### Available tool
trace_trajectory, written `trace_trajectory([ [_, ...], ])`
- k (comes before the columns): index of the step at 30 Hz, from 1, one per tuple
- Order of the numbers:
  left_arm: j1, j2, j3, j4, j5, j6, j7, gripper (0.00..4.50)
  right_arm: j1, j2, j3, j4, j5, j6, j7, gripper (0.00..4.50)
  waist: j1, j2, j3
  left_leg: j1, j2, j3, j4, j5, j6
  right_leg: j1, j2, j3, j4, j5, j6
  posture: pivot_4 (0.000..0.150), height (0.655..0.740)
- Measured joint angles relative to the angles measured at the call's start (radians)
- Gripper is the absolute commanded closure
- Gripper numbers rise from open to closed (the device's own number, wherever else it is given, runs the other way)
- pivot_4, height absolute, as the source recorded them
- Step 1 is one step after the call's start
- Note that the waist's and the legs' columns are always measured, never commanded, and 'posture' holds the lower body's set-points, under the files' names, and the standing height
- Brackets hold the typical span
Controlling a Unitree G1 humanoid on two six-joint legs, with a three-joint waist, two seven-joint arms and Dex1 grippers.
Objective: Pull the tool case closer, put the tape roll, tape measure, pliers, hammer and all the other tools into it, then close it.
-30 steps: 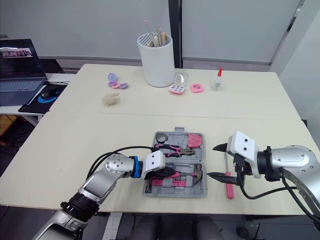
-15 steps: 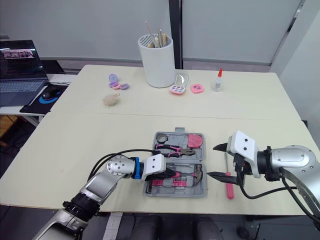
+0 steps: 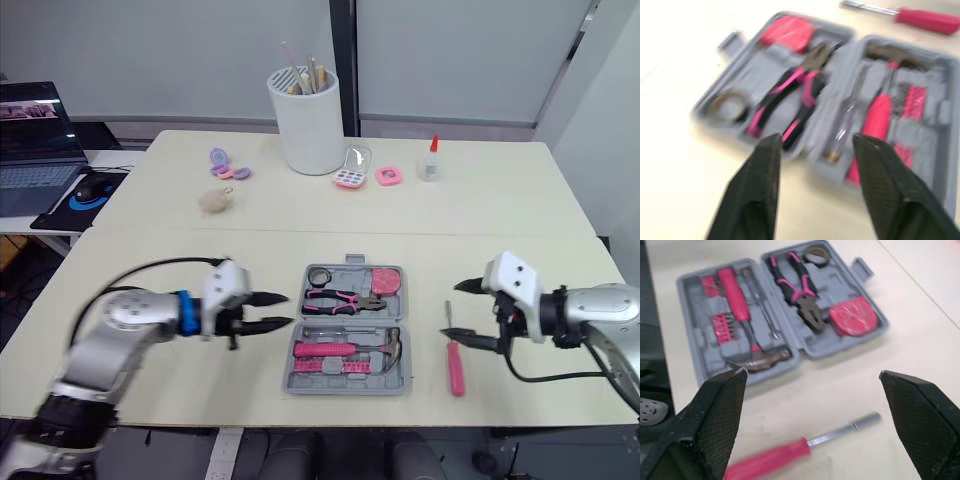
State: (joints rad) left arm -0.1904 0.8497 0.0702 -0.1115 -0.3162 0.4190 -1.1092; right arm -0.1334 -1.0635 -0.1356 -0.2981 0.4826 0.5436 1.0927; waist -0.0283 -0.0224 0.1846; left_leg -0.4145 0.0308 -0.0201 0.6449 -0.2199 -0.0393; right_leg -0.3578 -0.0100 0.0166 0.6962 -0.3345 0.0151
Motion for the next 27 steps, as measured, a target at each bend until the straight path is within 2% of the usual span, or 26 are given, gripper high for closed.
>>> trace_trajectory([
  [4,0.129,0.104,0.191,0.079,-0.034,0.009,-0.023,0.01,0.009,-0.013,-0.079,0.120,0.001,-0.027,0.033,0.00,-0.002,0.001,0.000,0.000,0.000,0.000,0.000,0.000,0.000,0.000,0.000,0.000,0.000,0.000,0.000,0.150,0.7400],
  [9,0.219,0.136,0.313,0.207,-0.035,-0.030,-0.028,0.01,0.023,-0.016,-0.118,0.230,-0.011,-0.059,0.063,0.00,0.002,0.001,0.000,0.001,-0.001,0.001,0.000,0.000,0.000,0.000,-0.003,0.000,0.000,0.000,0.000,0.150,0.7400],
  [14,0.225,0.136,0.334,0.279,-0.035,-0.069,-0.031,0.01,0.027,-0.016,-0.118,0.287,-0.032,-0.091,0.090,0.00,0.004,0.001,0.000,0.000,-0.001,0.002,0.000,0.000,0.000,0.000,-0.004,0.000,0.000,0.000,0.000,0.150,0.7400],
  [22,0.225,0.122,0.334,0.279,-0.033,-0.092,0.024,0.01,0.028,-0.011,-0.109,0.319,-0.088,-0.142,0.094,0.00,0.001,0.001,0.000,0.000,-0.001,0.002,0.000,0.000,0.000,-0.001,-0.004,0.000,0.000,0.000,0.000,0.150,0.7400],
  [27,0.221,0.102,0.334,0.281,-0.009,-0.169,0.069,0.01,0.028,0.010,-0.088,0.327,-0.111,-0.153,0.084,0.00,0.001,0.001,0.000,0.000,-0.001,0.002,0.000,0.000,0.000,-0.001,-0.004,0.000,0.001,0.000,0.000,0.150,0.7400],
])
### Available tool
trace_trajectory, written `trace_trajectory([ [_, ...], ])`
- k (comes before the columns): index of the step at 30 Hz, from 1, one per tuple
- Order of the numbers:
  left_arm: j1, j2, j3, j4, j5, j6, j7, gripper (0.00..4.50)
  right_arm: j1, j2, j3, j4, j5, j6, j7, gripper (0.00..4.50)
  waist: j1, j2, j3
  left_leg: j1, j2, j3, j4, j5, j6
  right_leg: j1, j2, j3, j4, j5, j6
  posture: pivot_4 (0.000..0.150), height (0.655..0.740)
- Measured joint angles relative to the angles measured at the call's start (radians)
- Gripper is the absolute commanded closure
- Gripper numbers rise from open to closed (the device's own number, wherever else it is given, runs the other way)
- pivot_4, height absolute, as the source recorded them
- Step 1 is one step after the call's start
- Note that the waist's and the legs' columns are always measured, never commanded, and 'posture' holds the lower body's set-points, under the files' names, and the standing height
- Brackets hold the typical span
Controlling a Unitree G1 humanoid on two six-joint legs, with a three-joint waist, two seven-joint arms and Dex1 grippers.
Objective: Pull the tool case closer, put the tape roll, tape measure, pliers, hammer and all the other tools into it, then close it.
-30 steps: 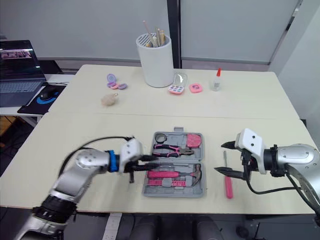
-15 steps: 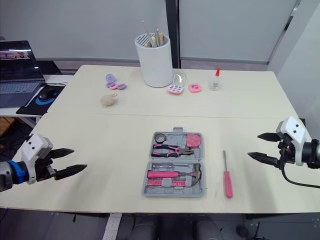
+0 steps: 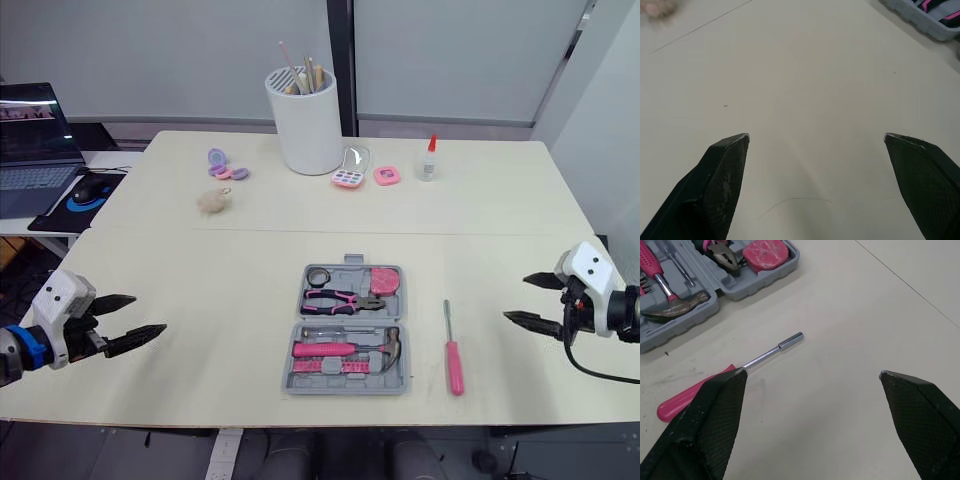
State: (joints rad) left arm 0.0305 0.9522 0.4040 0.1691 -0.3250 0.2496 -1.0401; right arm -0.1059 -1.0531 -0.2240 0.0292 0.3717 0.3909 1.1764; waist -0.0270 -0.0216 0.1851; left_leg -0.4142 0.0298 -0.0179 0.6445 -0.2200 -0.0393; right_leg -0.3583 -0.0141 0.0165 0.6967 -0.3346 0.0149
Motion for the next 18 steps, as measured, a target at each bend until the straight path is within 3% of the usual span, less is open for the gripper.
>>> trace_trajectory([
  [18,-0.023,-0.021,-0.002,-0.023,-0.029,0.021,0.029,0.01,-0.055,0.032,0.031,0.076,-0.048,-0.068,0.001,0.00,-0.002,0.000,0.000,0.000,0.000,0.000,0.000,0.000,0.000,0.000,0.000,0.000,0.000,0.000,0.000,0.150,0.7400],
])
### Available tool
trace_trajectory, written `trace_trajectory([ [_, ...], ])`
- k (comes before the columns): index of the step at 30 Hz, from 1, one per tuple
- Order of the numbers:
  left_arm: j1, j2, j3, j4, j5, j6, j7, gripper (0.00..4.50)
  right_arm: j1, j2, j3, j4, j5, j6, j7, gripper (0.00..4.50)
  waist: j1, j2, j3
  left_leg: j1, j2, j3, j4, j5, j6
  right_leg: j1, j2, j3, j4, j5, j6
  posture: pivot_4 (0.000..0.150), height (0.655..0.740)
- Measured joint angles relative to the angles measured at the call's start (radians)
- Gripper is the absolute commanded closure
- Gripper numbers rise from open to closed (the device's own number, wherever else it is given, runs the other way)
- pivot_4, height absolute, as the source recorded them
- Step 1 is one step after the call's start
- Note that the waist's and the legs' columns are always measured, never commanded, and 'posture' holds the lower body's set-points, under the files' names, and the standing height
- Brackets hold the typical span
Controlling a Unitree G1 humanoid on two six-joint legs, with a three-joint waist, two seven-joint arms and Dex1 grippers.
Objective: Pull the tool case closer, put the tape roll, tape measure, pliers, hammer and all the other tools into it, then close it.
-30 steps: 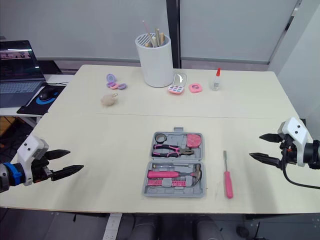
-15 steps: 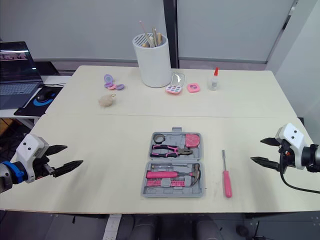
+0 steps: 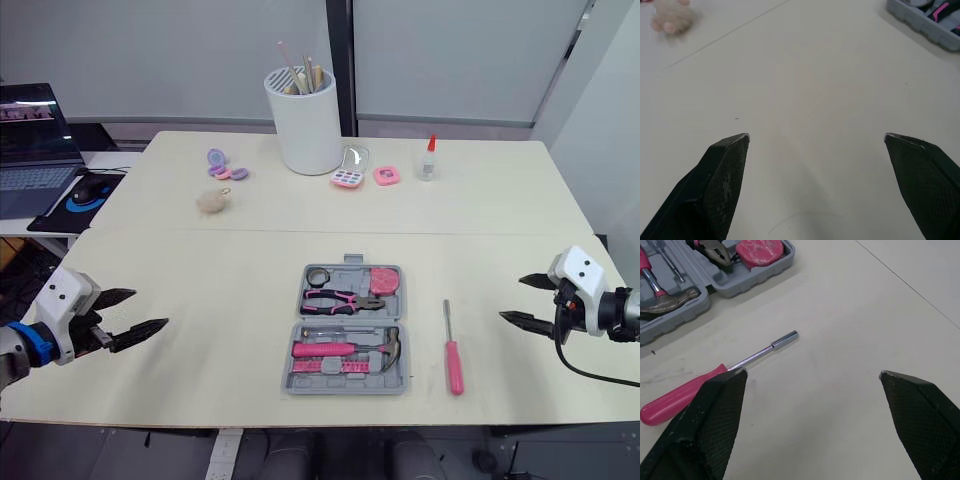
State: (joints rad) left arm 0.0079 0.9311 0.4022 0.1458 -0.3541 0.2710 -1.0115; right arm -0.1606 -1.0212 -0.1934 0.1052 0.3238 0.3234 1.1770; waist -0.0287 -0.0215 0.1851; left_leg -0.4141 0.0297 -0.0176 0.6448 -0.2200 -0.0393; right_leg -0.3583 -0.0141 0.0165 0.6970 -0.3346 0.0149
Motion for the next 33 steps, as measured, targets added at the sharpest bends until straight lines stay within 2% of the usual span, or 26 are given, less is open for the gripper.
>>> trace_trajectory([
  [9,-0.025,-0.044,-0.002,-0.121,-0.056,0.050,0.018,0.01,0.005,0.000,0.010,-0.011,-0.014,-0.011,0.001,0.00,0.000,0.000,0.000,0.000,0.000,0.000,0.000,0.000,0.000,0.000,0.000,0.000,0.000,0.000,0.000,0.150,0.7400],
  [14,-0.125,-0.043,-0.083,-0.216,-0.085,0.103,-0.005,0.01,0.036,-0.004,0.009,-0.020,-0.027,-0.025,0.006,0.00,0.002,0.000,0.000,0.000,-0.001,0.000,0.000,0.000,0.000,0.001,0.000,0.000,0.000,0.000,0.000,0.150,0.7400],
  [23,-0.195,-0.066,-0.219,-0.411,-0.152,0.186,-0.033,0.01,0.034,-0.060,0.047,-0.020,-0.083,-0.127,0.067,0.00,-0.001,0.000,0.000,0.000,-0.001,0.000,0.000,0.000,0.000,0.001,0.001,0.001,0.000,0.000,0.000,0.150,0.7400],
  [33,-0.200,-0.153,-0.426,-0.640,-0.196,0.224,-0.068,0.01,-0.127,-0.072,0.191,-0.025,-0.115,-0.211,0.224,0.00,-0.001,0.000,0.000,0.000,0.000,-0.001,0.001,0.000,0.000,0.001,0.002,0.001,0.000,0.000,0.000,0.150,0.7400],
])
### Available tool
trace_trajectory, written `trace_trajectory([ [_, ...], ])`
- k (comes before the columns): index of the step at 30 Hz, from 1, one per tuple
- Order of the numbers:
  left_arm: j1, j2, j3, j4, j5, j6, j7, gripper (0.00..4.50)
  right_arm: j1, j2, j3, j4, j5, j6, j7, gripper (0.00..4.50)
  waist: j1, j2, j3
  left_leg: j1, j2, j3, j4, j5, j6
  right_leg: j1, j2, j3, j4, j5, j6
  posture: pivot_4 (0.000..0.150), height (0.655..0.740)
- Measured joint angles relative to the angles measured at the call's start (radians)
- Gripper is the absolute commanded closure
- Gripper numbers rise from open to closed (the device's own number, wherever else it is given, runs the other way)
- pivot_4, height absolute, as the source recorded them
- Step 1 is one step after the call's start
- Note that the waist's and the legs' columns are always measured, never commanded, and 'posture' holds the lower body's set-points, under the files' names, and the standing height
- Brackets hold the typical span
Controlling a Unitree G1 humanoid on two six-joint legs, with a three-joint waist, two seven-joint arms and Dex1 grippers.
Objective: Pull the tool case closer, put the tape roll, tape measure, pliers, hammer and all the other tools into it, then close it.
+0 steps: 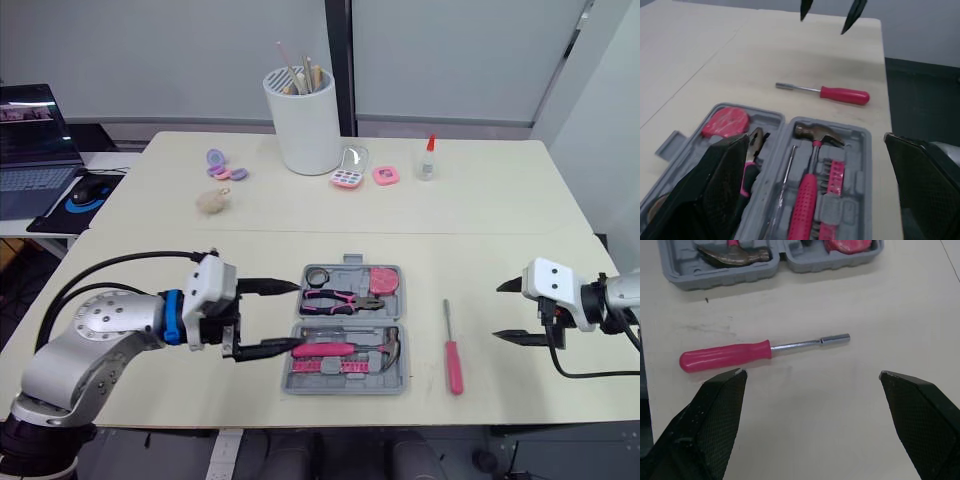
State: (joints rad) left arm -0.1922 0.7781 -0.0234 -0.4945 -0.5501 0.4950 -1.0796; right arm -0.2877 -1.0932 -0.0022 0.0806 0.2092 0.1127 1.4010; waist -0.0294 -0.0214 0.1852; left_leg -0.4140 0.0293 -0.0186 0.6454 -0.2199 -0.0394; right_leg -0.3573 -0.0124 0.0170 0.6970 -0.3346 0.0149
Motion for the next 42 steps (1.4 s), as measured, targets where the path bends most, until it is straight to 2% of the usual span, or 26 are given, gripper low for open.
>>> trace_trajectory([
  [15,0.009,-0.037,-0.089,-0.087,0.004,-0.004,0.023,0.01,-0.160,0.025,0.219,-0.048,-0.119,-0.197,0.158,0.00,0.001,0.000,0.000,0.001,0.000,0.000,0.000,0.000,0.000,0.001,0.000,0.000,0.000,0.000,0.000,0.150,0.7400],
  [21,0.063,-0.036,-0.102,-0.105,0.008,-0.008,0.038,0.01,-0.245,0.076,0.358,-0.002,-0.285,-0.443,0.163,0.00,-0.001,0.000,0.000,0.002,0.000,0.000,0.000,0.000,0.000,0.001,0.000,0.000,0.000,0.000,0.000,0.150,0.7400],
  [25,0.084,-0.034,-0.108,-0.130,0.009,-0.009,0.044,0.01,-0.318,0.104,0.463,0.120,-0.465,-0.690,0.119,0.00,0.001,0.001,0.000,0.004,0.000,0.000,0.000,0.000,0.000,0.003,0.000,0.000,0.000,0.000,0.000,0.150,0.7400],
  [28,0.108,-0.034,-0.109,-0.138,0.015,-0.014,0.049,0.01,-0.357,0.139,0.510,0.180,-0.538,-0.800,0.082,0.00,0.001,0.001,0.000,0.005,0.000,0.000,0.000,0.000,0.000,0.004,0.000,0.000,-0.001,0.000,0.000,0.150,0.7400],
  [37,0.140,-0.037,-0.119,-0.145,0.042,-0.024,0.088,0.01,-0.421,0.206,0.616,0.275,-0.699,-0.917,0.021,0.00,0.001,0.001,0.000,0.006,0.000,0.001,0.000,0.000,0.000,0.005,0.000,0.001,0.000,0.000,0.000,0.150,0.7400],
  [42,0.166,-0.037,-0.119,-0.168,0.048,-0.028,0.109,0.01,-0.443,0.241,0.650,0.310,-0.741,-0.943,-0.008,0.00,0.000,0.001,0.000,0.006,0.000,0.001,0.000,0.000,0.000,0.005,0.000,0.001,0.000,0.000,0.000,0.150,0.7400],
])
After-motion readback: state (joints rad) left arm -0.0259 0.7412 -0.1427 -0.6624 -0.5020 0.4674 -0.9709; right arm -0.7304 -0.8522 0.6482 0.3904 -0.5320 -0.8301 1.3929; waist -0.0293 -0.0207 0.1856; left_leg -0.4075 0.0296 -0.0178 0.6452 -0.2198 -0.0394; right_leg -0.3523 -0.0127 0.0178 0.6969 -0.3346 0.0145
